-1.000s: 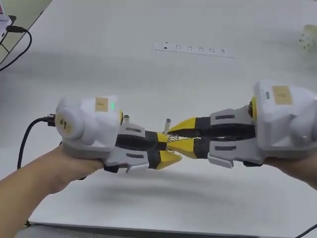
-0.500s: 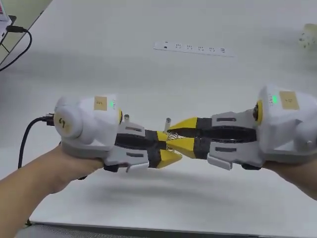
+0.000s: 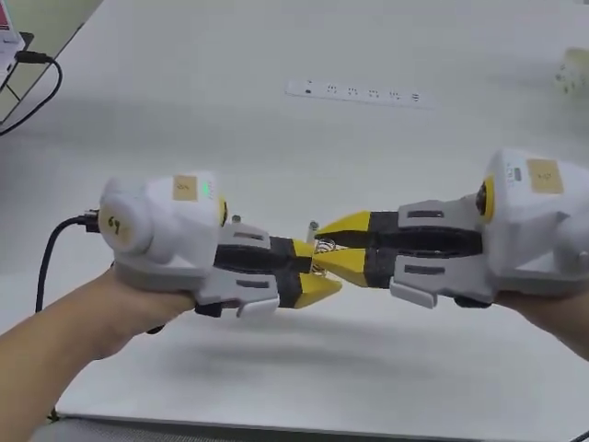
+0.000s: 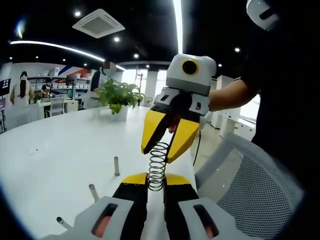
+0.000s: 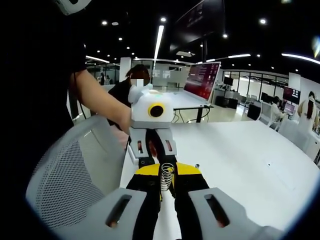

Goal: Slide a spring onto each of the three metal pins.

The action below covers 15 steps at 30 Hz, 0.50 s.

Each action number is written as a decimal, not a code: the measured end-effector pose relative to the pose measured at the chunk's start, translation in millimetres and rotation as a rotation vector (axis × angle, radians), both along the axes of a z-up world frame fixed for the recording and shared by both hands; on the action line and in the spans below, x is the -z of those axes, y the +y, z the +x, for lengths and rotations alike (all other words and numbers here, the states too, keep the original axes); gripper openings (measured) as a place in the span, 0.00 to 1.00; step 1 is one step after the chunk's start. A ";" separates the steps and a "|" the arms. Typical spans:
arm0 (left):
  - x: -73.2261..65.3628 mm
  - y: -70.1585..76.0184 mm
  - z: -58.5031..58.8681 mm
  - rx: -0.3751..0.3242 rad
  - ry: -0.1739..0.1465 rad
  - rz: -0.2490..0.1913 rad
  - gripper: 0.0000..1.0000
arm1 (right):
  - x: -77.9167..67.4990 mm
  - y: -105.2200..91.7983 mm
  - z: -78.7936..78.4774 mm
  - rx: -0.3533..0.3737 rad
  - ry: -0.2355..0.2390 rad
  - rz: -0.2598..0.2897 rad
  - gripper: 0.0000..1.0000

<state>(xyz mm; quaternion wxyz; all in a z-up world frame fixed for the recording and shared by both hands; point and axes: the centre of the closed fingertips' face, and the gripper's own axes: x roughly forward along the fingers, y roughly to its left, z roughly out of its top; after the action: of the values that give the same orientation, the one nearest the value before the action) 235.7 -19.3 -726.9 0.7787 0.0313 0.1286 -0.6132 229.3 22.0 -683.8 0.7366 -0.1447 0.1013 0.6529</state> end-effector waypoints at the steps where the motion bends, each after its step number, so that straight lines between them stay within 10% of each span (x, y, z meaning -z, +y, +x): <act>1: -0.3 0.0 0.3 -0.002 -0.001 0.002 0.03 | -0.2 0.3 0.0 -0.003 -0.002 -0.004 0.06; 15: -0.1 0.6 4.6 -0.029 0.004 0.014 0.18 | -0.9 2.2 1.9 -0.021 -0.019 -0.035 0.06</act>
<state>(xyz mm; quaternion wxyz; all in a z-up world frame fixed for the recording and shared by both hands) 240.3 -18.7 -726.8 0.7871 0.0334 0.1350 -0.6009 231.2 24.3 -682.9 0.7278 -0.1650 0.1042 0.6574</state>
